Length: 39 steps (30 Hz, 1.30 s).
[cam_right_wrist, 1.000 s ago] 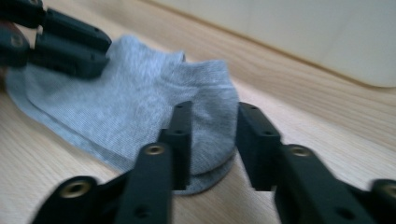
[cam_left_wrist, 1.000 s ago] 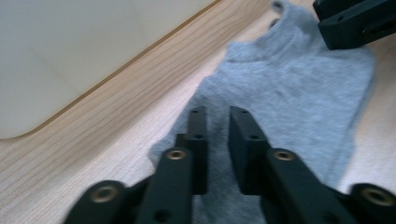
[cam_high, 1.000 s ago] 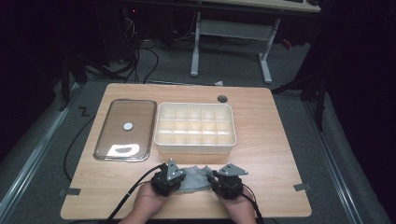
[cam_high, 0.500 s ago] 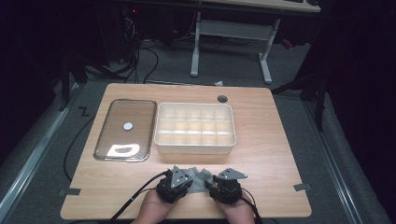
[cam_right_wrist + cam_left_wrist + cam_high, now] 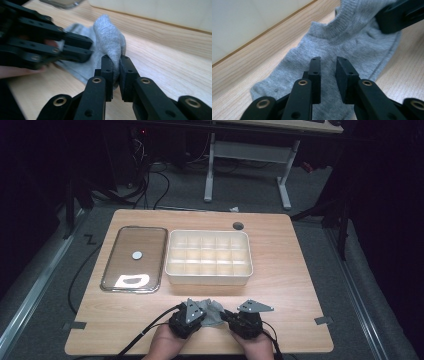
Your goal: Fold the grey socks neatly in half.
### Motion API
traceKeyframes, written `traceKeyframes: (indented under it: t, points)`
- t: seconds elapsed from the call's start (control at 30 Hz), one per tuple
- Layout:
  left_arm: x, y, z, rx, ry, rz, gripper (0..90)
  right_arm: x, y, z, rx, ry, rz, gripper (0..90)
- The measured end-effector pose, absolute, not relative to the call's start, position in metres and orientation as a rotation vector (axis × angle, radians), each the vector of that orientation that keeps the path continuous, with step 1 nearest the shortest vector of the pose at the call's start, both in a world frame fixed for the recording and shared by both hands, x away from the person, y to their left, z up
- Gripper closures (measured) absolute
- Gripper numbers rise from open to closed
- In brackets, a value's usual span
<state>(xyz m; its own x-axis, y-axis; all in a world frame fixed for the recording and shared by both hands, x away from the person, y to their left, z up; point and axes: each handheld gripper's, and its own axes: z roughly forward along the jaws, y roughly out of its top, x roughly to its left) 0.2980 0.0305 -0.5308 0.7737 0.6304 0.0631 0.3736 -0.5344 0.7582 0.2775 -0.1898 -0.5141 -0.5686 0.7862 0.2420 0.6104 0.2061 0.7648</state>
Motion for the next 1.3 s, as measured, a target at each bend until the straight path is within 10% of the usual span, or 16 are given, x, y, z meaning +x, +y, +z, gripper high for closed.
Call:
traceKeyframes:
  t: [0.73,1.3]
  points:
    - [0.301,-0.012,-0.528,2.237,0.684,0.452,75.0,0.274,-0.212,-0.501,1.375,2.116,1.447,84.6]
    - [0.309,0.069,-0.525,2.040,0.921,0.071,44.3,0.272,-0.214,-0.501,1.351,2.085,1.354,84.0]
